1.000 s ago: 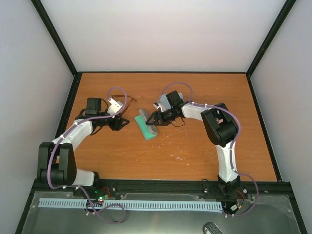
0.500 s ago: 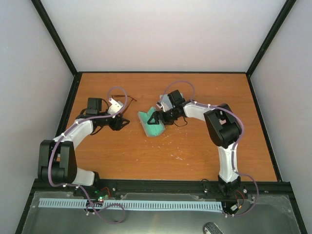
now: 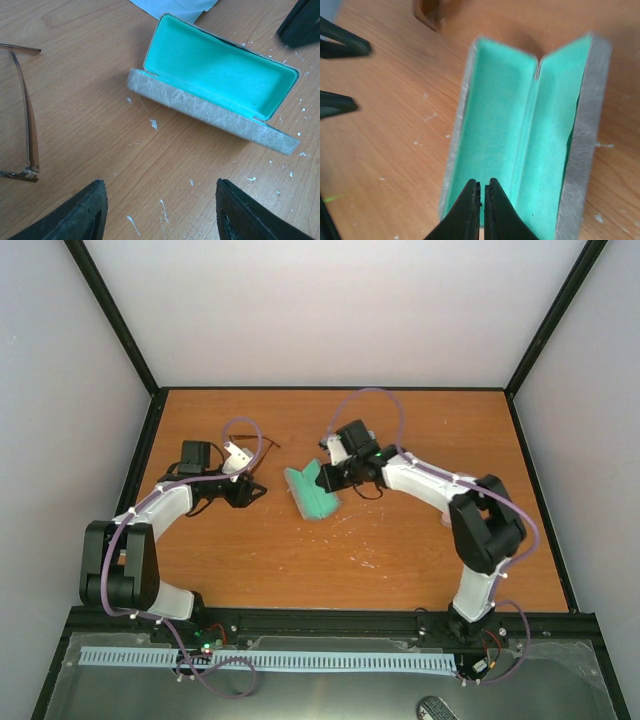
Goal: Organize the sunglasses
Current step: Place the sunglasses case at the center of the board, then move the sunglasses case at the center of the board.
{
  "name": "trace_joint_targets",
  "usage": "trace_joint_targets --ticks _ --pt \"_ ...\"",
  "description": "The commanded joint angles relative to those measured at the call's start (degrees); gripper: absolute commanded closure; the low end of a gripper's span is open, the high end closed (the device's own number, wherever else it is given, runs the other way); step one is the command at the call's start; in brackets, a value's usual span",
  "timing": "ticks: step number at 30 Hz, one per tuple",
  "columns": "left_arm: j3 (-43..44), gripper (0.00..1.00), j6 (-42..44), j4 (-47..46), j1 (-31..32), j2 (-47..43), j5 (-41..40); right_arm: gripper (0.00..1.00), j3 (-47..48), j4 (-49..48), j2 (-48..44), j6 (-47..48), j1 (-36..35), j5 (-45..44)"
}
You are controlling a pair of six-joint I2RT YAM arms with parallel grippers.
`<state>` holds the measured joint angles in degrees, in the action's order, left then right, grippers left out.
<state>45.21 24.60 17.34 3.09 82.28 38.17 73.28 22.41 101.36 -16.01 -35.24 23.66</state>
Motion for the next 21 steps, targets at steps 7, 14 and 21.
trace_joint_targets --ticks 7,14,21 --pt "0.7 0.41 -0.6 -2.1 -0.3 -1.6 0.7 0.97 5.4 1.7 15.0 -2.3 -8.4 -5.6" --pt "0.1 0.41 -0.8 -2.8 -0.3 -1.8 1.0 0.96 7.9 5.1 18.2 -0.8 -12.8 -8.7" --pt "0.2 0.41 -0.9 -3.4 -0.3 -1.4 1.8 0.96 9.5 11.9 19.1 2.9 -18.3 -21.9"
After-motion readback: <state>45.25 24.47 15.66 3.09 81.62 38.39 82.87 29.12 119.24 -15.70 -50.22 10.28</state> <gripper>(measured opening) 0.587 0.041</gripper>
